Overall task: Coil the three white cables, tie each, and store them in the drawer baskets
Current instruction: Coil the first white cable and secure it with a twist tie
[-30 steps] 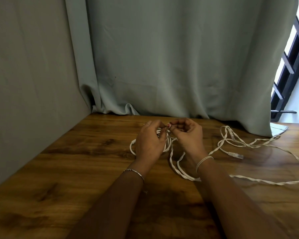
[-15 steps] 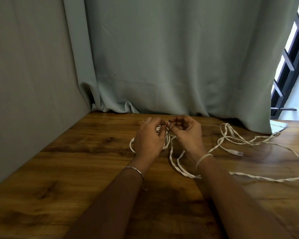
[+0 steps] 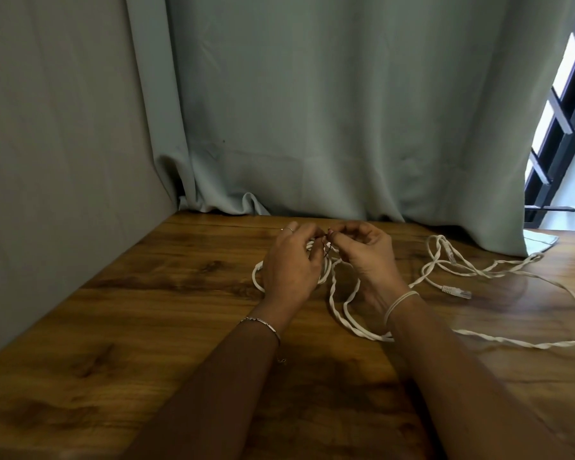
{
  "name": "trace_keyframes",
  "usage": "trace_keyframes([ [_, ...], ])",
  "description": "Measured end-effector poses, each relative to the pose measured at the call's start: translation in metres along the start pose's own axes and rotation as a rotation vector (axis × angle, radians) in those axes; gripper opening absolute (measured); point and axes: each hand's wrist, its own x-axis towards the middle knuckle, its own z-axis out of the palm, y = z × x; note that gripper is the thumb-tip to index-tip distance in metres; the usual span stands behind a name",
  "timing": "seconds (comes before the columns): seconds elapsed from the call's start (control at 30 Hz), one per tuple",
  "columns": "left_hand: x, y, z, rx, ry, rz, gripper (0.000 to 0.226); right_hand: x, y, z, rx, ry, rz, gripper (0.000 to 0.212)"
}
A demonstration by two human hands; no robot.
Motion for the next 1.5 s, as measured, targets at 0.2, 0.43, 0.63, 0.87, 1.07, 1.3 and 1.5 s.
trace_keyframes([
  [0.2, 0.004, -0.003, 0.0, -0.089, 0.0, 0.011, 0.008, 0.003, 0.0, -0.003, 0.007, -0.049, 0.024, 0.01],
  [0.43, 0.008, -0.013, 0.002, -0.327, -0.094, -0.128, 0.002, 0.007, 0.004, -0.008, -0.214, -0.114, -0.082, 0.005],
  [0.63, 0.009, -0.01, 0.001, -0.509, -0.211, -0.244, 0.006, 0.013, 0.009, -0.011, -0.542, -0.063, -0.253, 0.011],
  [0.87, 0.006, -0.005, -0.004, -0.677, -0.235, -0.359, 0.011, 0.012, 0.009, -0.015, -0.772, -0.075, -0.492, 0.009],
  [1.07, 0.005, -0.003, -0.007, -0.764, -0.26, -0.424, 0.008, 0.012, 0.006, -0.015, -0.842, -0.049, -0.61, 0.009],
  [1.3, 0.003, -0.005, -0.006, -0.705, -0.352, -0.421, 0.002, 0.016, -0.003, -0.022, -0.663, 0.123, -0.549, 0.014],
  [1.5, 0.004, -0.002, -0.007, -0.724, -0.371, -0.447, 0.006, 0.013, -0.004, -0.018, -0.618, 0.233, -0.601, 0.018],
])
